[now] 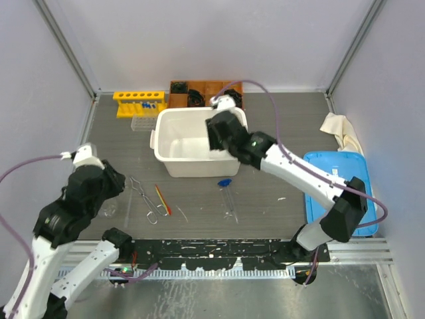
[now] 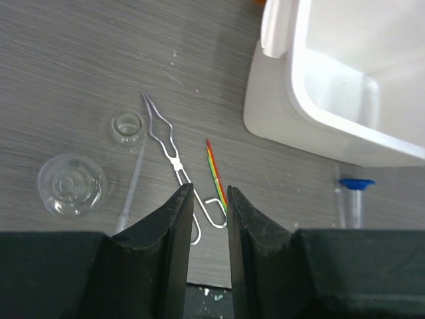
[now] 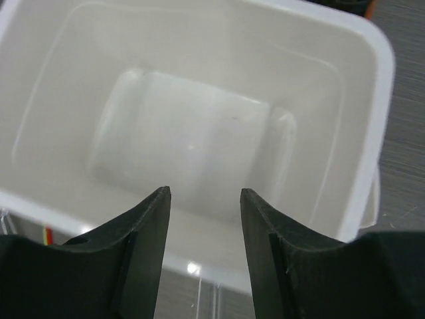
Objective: Organize the chemistry lab equipment
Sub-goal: Pick up the collection bottle at the center of the board.
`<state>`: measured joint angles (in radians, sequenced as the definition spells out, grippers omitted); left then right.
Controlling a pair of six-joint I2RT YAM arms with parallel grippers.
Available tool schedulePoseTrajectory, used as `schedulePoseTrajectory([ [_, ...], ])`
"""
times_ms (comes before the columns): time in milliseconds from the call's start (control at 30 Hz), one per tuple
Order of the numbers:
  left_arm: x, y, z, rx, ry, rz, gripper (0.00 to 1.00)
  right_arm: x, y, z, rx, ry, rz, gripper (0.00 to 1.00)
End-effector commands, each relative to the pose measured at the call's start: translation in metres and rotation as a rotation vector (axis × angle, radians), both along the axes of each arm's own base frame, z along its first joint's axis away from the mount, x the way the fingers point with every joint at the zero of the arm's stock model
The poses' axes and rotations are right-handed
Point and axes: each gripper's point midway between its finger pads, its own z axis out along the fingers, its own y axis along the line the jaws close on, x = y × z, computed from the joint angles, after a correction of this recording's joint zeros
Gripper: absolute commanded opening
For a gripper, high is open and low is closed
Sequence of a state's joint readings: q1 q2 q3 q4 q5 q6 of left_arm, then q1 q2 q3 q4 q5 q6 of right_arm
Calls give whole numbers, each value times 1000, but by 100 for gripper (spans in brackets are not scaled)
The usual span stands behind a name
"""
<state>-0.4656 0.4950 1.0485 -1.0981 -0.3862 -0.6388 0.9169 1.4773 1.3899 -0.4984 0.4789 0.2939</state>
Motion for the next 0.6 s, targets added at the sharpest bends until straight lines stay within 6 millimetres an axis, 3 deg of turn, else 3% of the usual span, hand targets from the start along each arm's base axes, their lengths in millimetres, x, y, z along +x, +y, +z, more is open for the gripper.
schedulePoseTrajectory([
  [0, 53, 1, 13, 113, -7, 98, 28, 70, -45, 39, 223, 40, -78, 51],
  [100, 82, -4, 47, 132, -6, 138, 28, 97, -77, 67, 230, 34, -137, 51],
  [200, 103, -9, 84, 83, 34, 151, 28, 105, -87, 93, 179, 25, -173, 52],
  [267, 112, 1, 96, 35, 91, 174, 28, 106, -89, 99, 157, 48, -178, 53],
  [333, 121, 5, 89, -35, 182, 168, 27, 107, -90, 94, 135, 72, -174, 53],
  [400, 125, 5, 67, -68, 289, 153, 24, 107, -95, 79, 118, 109, -172, 53],
  [467, 113, 3, 41, -77, 385, 167, 23, 107, -99, 67, 117, 133, -164, 53],
  [567, 80, 4, 9, -121, 447, 212, 25, 110, -109, 50, 142, 160, -177, 53],
])
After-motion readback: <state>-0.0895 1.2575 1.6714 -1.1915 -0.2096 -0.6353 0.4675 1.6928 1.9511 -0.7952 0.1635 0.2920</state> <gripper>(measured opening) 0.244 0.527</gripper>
